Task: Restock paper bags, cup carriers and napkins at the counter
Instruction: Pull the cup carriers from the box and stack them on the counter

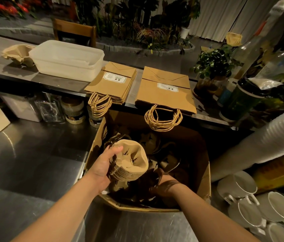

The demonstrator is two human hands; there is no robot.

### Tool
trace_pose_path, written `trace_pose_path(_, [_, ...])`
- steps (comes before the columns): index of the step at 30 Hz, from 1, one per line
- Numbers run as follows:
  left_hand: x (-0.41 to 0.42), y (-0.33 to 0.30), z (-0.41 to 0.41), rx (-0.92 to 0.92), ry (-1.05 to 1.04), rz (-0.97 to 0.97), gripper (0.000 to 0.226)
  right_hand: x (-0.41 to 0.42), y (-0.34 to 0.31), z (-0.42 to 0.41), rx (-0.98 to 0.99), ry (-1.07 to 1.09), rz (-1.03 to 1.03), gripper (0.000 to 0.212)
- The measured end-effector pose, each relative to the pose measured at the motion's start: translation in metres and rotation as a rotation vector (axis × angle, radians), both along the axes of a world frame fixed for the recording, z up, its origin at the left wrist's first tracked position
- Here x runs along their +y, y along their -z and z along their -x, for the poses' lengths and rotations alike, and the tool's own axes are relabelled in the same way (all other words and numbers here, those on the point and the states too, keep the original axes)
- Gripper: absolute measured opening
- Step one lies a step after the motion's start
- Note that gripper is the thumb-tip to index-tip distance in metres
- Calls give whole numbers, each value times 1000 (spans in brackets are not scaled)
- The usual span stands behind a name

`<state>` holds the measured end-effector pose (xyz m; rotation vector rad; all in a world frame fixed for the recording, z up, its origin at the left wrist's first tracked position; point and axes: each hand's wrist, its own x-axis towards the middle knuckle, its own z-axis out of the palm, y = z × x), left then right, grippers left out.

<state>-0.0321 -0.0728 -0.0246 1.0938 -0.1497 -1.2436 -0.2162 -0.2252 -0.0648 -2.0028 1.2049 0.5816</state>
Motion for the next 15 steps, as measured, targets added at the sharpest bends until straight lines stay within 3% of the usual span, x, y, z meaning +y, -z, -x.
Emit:
trace_pose_path(3, [-1, 1, -1, 0, 3, -8, 90, -1, 2, 1, 3, -23, 22, 106])
trace_pose_path(7, [-1, 3, -1, 0, 8, -8, 90, 5, 0, 1, 49, -104, 69, 97])
trace_pose_path(11, [-1, 2, 0, -3, 2, -4, 81, 8, -10, -1, 21, -197, 281, 89])
trace_pose_path(15, [-1, 4, -3, -3, -7, -6, 75, 2, -16, -8, -82, -55, 207, 72])
